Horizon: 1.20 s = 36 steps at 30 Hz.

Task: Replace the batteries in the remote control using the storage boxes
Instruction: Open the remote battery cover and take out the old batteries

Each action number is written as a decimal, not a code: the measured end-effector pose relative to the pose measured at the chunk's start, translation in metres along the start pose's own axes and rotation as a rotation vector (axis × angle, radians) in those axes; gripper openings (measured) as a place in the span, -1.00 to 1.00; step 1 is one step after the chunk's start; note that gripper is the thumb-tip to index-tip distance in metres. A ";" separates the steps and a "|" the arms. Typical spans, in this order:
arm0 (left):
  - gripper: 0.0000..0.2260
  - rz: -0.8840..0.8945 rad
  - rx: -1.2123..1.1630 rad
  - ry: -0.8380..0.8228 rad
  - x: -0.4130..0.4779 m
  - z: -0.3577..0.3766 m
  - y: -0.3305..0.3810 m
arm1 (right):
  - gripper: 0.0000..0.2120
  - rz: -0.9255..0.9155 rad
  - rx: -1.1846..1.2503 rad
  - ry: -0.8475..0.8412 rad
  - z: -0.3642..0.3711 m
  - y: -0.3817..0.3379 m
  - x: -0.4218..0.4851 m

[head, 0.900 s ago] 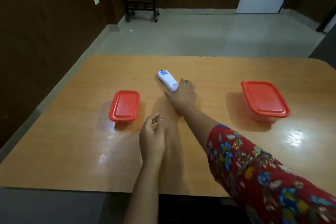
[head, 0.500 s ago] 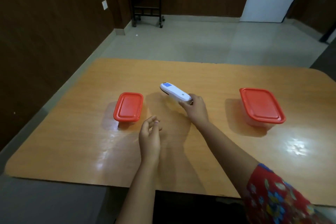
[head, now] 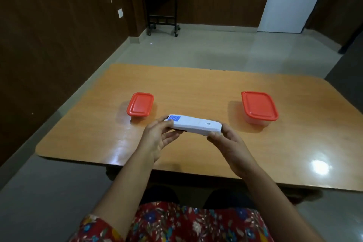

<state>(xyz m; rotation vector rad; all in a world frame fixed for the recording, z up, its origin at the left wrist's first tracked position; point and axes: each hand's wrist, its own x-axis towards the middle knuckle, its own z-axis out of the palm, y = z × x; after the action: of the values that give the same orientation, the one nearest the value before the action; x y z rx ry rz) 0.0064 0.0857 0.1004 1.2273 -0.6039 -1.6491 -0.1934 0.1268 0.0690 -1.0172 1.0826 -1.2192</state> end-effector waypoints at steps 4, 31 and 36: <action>-0.61 0.032 -0.124 0.007 -0.028 0.002 -0.017 | -0.70 0.093 0.528 0.119 0.014 0.007 -0.015; -0.59 -0.048 0.142 -0.177 0.002 0.022 -0.055 | -0.65 0.624 0.279 -0.365 0.014 -0.010 -0.012; -0.46 0.295 0.395 -0.117 0.015 0.034 -0.044 | -0.64 0.654 0.269 -0.438 0.014 -0.001 -0.013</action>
<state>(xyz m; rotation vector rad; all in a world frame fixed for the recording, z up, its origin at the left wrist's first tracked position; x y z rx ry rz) -0.0430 0.0860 0.0702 1.2489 -1.1686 -1.3971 -0.1803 0.1396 0.0734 -0.6037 0.7821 -0.5529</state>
